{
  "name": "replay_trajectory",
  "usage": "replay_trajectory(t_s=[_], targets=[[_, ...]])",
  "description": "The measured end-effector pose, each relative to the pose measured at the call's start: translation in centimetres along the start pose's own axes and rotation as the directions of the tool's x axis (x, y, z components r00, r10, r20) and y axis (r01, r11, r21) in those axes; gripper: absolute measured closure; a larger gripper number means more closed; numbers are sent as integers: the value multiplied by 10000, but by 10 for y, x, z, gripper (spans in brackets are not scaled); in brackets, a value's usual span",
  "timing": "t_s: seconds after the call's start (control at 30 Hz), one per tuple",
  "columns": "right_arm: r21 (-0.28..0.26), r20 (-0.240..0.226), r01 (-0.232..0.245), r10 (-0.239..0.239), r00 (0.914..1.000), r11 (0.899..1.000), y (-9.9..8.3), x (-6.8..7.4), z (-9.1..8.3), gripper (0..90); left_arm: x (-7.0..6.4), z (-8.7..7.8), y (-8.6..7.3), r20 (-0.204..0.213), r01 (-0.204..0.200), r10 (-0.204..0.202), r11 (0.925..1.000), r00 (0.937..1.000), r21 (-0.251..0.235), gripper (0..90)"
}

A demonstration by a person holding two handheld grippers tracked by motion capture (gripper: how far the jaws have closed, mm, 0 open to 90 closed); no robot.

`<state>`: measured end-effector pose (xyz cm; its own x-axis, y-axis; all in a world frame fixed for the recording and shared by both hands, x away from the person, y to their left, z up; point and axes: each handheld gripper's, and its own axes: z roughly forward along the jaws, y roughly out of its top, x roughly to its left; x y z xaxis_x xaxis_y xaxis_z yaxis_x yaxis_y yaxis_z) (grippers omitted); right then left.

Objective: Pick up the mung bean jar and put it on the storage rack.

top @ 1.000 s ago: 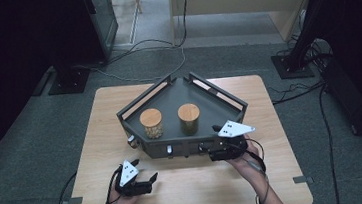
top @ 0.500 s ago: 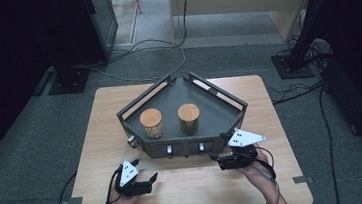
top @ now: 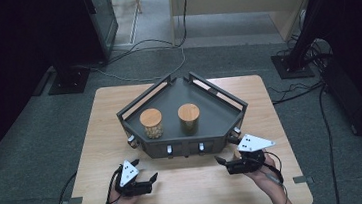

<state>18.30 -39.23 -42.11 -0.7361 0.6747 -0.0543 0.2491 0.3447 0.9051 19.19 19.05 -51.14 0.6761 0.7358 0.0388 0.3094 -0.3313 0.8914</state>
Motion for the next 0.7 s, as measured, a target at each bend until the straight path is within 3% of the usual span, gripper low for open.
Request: replay_trajectory(t_s=[0.7], targets=[[86,236,-356,354,9991,9993,-23,-10,-9,203,0,0,0,22,-7,7,10000,10000,-15,108]])
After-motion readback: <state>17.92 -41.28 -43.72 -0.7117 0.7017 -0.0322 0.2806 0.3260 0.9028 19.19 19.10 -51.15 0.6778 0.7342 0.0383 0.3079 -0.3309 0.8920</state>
